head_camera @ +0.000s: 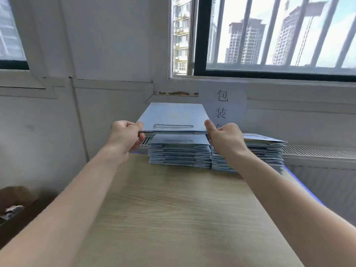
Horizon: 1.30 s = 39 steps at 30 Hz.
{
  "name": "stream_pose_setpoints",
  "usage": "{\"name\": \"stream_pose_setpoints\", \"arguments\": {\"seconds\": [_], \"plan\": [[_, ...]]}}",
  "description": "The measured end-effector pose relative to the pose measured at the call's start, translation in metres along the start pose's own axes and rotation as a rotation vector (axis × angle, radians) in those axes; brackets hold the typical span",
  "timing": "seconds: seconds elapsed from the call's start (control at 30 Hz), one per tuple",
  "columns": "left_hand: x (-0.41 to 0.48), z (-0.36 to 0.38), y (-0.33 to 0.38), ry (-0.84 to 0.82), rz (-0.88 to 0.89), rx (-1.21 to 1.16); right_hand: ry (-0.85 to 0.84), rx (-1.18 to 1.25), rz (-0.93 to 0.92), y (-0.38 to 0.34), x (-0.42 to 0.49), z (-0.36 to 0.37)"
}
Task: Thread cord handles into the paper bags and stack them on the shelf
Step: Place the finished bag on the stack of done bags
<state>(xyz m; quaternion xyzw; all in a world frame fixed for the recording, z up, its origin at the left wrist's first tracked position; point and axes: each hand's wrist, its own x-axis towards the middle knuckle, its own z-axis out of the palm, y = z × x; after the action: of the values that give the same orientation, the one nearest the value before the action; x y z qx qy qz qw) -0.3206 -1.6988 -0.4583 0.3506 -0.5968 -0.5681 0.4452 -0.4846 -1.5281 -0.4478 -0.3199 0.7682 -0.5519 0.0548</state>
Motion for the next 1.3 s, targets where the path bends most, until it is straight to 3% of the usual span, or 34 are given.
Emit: {"name": "stream_pose_setpoints", "arguments": {"seconds": [0.13, 0.27, 0.43, 0.53, 0.6, 0.7, 0.87, 1.0, 1.1, 1.2, 1.3], "plan": [[0.031, 0.014, -0.022, -0.018, -0.055, 0.042, -0.02, -0.087, 0.035, 0.02, 0.023, 0.022], [0.055, 0.022, -0.045, -0.021, -0.104, 0.147, -0.111, -0.404, 0.031, 0.031, 0.025, 0.026], [0.068, 0.025, -0.067, 0.012, -0.052, 0.394, -0.051, -0.717, -0.15, 0.032, 0.012, 0.034], [0.067, 0.024, -0.071, 0.04, 0.002, 0.605, 0.06, -0.736, -0.388, 0.025, 0.008, 0.044], [0.065, 0.022, -0.072, 0.068, 0.038, 0.733, 0.021, -0.756, -0.501, 0.028, 0.013, 0.053], [0.065, 0.021, -0.077, 0.106, 0.115, 0.863, -0.103, -0.82, -0.508, 0.043, 0.023, 0.065], [0.062, 0.029, -0.083, 0.214, 0.207, 0.984, -0.045, -0.811, -0.46, 0.054, 0.03, 0.067], [0.056, 0.03, -0.091, 0.209, 0.255, 0.969, -0.021, -0.757, -0.37, 0.054, 0.035, 0.07], [0.054, 0.03, -0.094, 0.123, 0.314, 0.83, -0.028, -0.71, -0.299, 0.055, 0.034, 0.069], [0.05, 0.034, -0.095, -0.039, 0.21, 0.551, -0.026, -0.725, -0.32, 0.058, 0.032, 0.069], [0.044, 0.036, -0.103, -0.034, 0.18, 0.471, -0.1, -0.802, -0.299, 0.055, 0.026, 0.068]]}}
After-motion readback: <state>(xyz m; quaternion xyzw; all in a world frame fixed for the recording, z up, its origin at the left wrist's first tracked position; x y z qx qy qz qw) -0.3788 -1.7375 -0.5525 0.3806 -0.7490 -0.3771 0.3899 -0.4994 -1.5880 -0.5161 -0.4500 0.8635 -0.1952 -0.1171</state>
